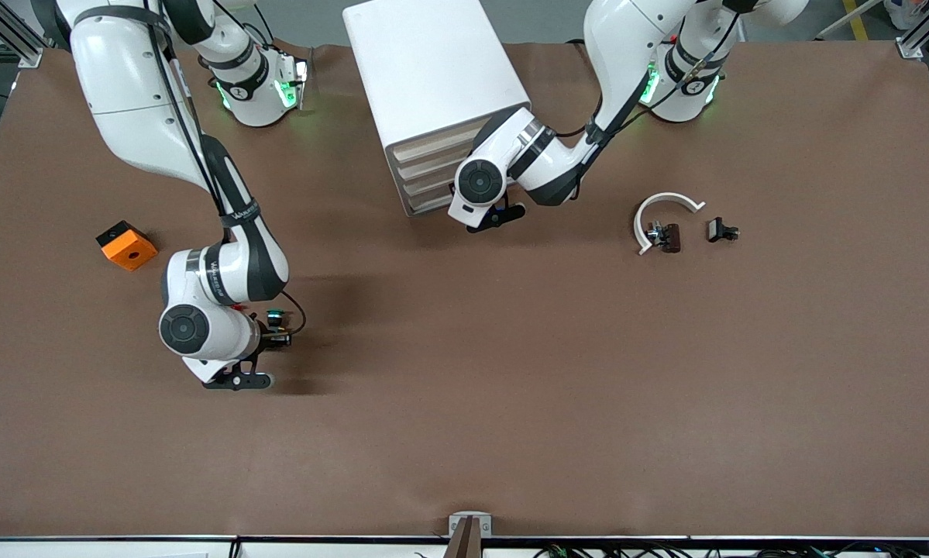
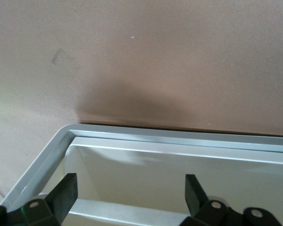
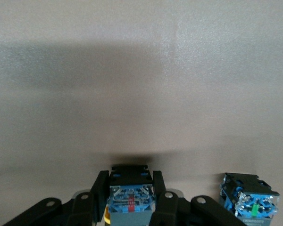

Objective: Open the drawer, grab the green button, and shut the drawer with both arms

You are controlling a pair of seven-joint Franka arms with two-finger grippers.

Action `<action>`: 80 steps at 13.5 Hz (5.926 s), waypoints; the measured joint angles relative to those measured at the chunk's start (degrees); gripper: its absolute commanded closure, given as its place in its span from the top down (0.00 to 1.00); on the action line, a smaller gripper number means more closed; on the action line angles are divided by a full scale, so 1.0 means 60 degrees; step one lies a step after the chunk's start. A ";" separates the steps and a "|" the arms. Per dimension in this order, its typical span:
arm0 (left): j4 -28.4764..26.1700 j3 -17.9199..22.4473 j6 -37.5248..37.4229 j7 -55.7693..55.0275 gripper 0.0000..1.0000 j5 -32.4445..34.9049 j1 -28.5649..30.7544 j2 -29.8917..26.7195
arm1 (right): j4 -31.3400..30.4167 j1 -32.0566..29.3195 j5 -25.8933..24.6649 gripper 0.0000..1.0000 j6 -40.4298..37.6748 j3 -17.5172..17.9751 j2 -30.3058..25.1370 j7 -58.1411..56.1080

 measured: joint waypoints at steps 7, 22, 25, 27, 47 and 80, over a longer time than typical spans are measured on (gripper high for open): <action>0.0323 0.0346 0.0013 -0.0006 1.00 0.0030 0.0946 -0.0015 | 0.0013 -0.0005 0.0000 1.00 0.0042 -0.0002 0.0009 -0.0003; 0.2009 0.0383 -0.1148 0.1330 1.00 0.4839 0.4809 -0.1268 | 0.2099 -0.0596 0.0451 1.00 -0.3598 0.0008 -0.0215 -0.0002; 0.2103 0.0380 -0.1905 0.3172 1.00 0.4840 0.5923 -0.1894 | 0.2854 -0.0909 0.0474 1.00 -0.4378 0.0020 -0.0261 -0.0047; 0.2363 0.0373 -0.2556 0.4293 1.00 0.4838 0.6486 -0.2124 | 0.3392 -0.1131 0.0475 1.00 -0.4691 0.0030 -0.0412 -0.0343; 0.3275 0.2185 -0.4694 0.8231 1.00 0.3257 0.6707 -0.4962 | 0.1438 -0.1363 -0.0003 1.00 -0.6077 0.0042 -0.4448 -0.0608; 0.1430 0.2018 -0.4193 0.8923 1.00 0.2929 0.5674 -0.6422 | 0.1782 -0.1681 -0.0398 1.00 -0.7263 0.0046 -0.6658 -0.1304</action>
